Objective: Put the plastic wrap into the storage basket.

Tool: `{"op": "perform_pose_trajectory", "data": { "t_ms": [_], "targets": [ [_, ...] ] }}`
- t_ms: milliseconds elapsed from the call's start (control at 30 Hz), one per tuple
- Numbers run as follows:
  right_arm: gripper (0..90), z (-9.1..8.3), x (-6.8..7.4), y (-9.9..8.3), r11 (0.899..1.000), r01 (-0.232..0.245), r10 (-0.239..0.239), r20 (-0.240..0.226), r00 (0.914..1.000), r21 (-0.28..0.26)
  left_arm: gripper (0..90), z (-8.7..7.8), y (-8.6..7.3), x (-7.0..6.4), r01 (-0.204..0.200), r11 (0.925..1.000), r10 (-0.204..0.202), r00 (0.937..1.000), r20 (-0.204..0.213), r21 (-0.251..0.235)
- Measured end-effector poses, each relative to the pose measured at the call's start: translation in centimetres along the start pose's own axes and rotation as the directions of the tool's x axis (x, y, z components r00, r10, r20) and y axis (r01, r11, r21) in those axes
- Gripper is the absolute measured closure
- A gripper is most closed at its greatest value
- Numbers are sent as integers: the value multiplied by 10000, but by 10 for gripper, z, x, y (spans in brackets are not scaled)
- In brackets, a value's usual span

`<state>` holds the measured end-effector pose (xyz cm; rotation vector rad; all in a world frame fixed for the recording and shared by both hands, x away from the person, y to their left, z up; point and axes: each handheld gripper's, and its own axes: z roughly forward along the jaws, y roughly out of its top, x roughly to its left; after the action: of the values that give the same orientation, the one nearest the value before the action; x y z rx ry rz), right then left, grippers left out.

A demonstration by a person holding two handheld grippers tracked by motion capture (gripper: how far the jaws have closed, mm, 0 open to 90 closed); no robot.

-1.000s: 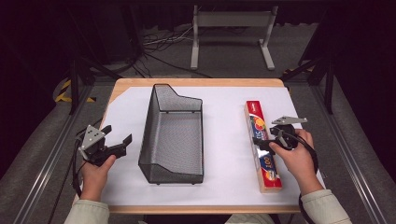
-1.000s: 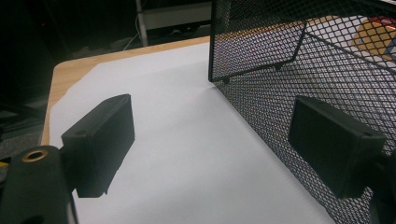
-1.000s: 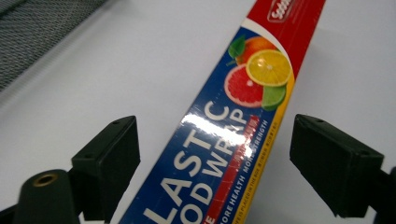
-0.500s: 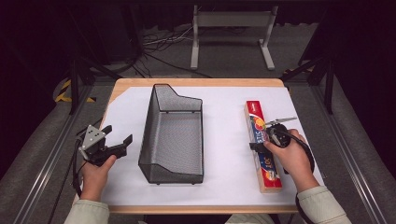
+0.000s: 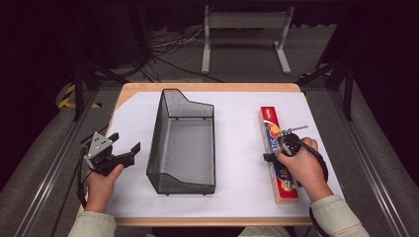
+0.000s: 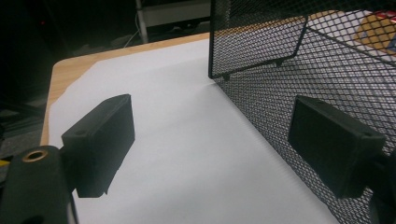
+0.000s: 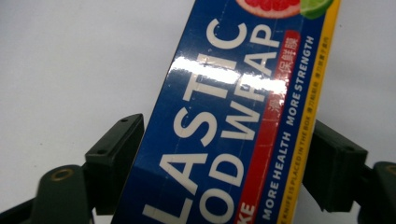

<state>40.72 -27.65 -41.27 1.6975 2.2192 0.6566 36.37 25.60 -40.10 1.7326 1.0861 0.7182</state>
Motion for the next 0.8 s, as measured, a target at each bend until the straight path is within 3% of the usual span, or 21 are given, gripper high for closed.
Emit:
{"op": "perform_pose_trajectory", "data": {
  "t_ms": [67, 333, 500, 800],
  "targets": [
    [287, -1, 4, -1, 9991, -418, 416, 368, 9985, 46, 159, 1, 0, 0, -13, 10000, 13, 10000, -25, 28],
    [377, -7, 10, 0, 9951, -989, 984, 967, 9904, 1, 158, 0, 0, 1, 49, 10000, -49, 10000, -51, -5],
    [389, -13, 9, -3, 9929, -1186, 1185, 292, 9925, 7, 159, 0, 0, 0, 43, 10000, -43, 10000, -72, -30],
    [393, -20, 4, -1, 9919, -1256, 1257, 41, 9921, -210, 159, 0, 0, 1, 26, 10000, -26, 10000, -91, -5]
  ]
}}
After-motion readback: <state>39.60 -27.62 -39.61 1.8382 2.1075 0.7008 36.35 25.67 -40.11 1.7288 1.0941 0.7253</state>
